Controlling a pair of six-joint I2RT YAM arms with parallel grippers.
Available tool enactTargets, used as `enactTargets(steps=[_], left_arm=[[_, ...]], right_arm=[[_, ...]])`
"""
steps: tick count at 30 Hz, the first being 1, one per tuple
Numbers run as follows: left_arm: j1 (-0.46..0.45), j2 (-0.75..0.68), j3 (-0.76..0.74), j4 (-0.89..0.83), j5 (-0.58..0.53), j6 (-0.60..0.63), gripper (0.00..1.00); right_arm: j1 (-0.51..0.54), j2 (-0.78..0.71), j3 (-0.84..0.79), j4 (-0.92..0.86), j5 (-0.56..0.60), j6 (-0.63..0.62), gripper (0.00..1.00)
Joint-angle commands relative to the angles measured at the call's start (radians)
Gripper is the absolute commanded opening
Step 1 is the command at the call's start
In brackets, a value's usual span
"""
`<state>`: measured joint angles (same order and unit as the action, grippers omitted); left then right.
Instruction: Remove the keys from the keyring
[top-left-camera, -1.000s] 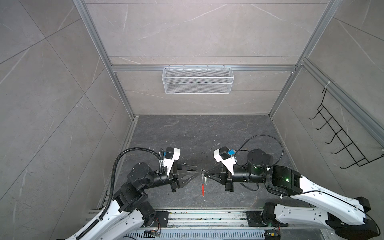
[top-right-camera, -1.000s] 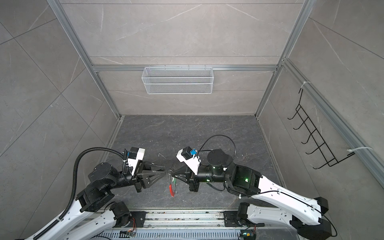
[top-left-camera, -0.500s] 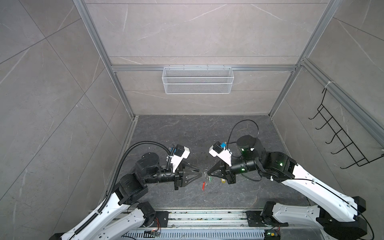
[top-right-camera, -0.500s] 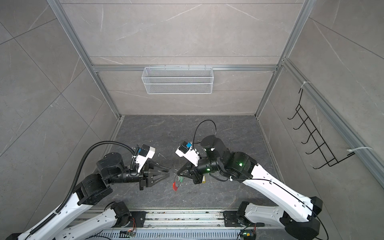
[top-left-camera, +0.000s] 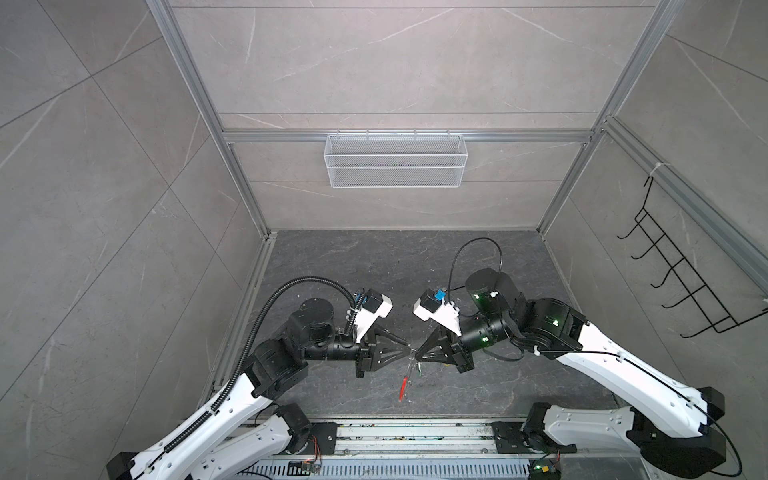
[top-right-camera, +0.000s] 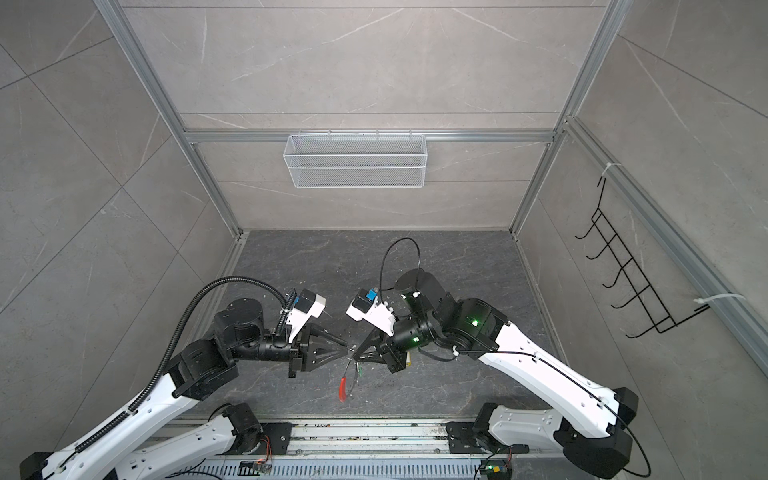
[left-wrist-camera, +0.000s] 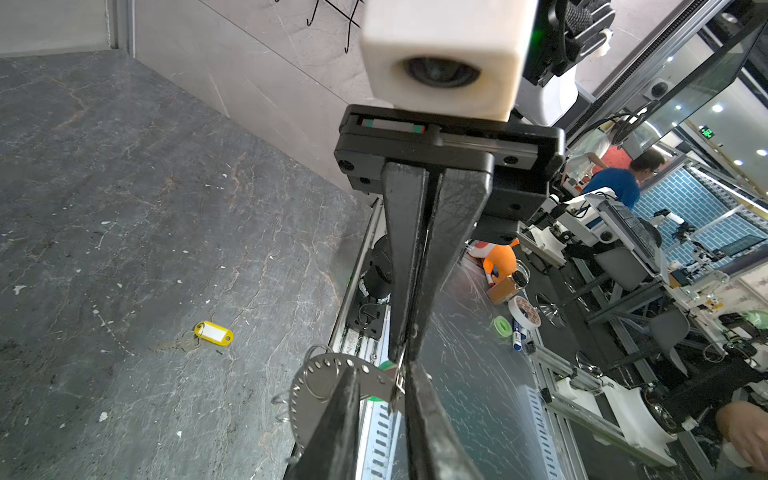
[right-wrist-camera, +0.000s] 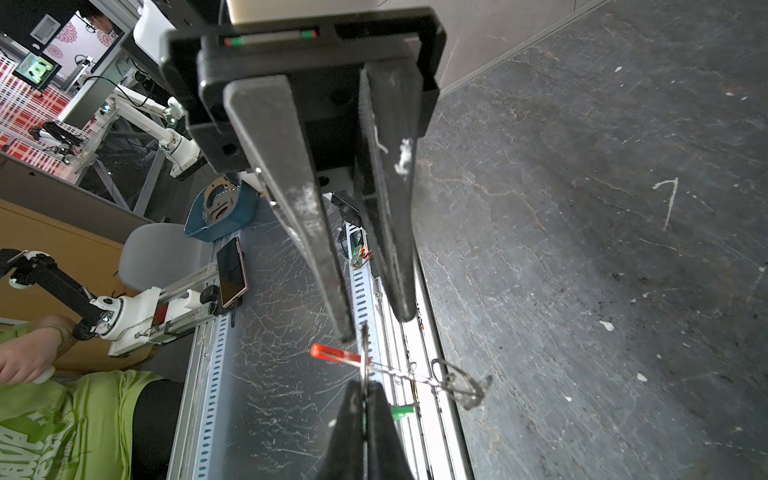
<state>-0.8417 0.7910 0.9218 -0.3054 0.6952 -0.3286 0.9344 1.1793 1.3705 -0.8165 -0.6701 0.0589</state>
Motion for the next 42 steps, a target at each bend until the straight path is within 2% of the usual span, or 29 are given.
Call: enactTargets(steps=[1, 8, 16, 20, 33, 42], left_arm=[[0.000, -0.003, 0.019, 0.065, 0.055, -0.005, 0.21], [0.001, -0.007, 0.002, 0.105, 0.076, -0.031, 0.12], [0.001, -0.008, -0.003, 0.094, 0.073, -0.034, 0.13], [0.001, -0.008, -0.003, 0.078, 0.059, -0.027, 0.17], [-0.002, 0.003, -0.003, 0.096, 0.066, -0.036, 0.17], [-0.004, -0.002, -0.005, 0.114, 0.052, -0.042, 0.00]], right_arm=[[-0.005, 0.007, 0.033, -0.005, -0.010, -0.011, 0.00], [-0.006, 0.020, 0.037, 0.009, 0.005, -0.002, 0.00], [-0.006, 0.022, 0.050, 0.008, 0.030, -0.002, 0.00], [-0.006, 0.019, 0.055, 0.010, 0.035, -0.002, 0.00], [-0.006, 0.017, 0.054, 0.050, 0.047, 0.014, 0.00], [-0.006, 0.008, 0.038, 0.085, 0.042, 0.031, 0.00]])
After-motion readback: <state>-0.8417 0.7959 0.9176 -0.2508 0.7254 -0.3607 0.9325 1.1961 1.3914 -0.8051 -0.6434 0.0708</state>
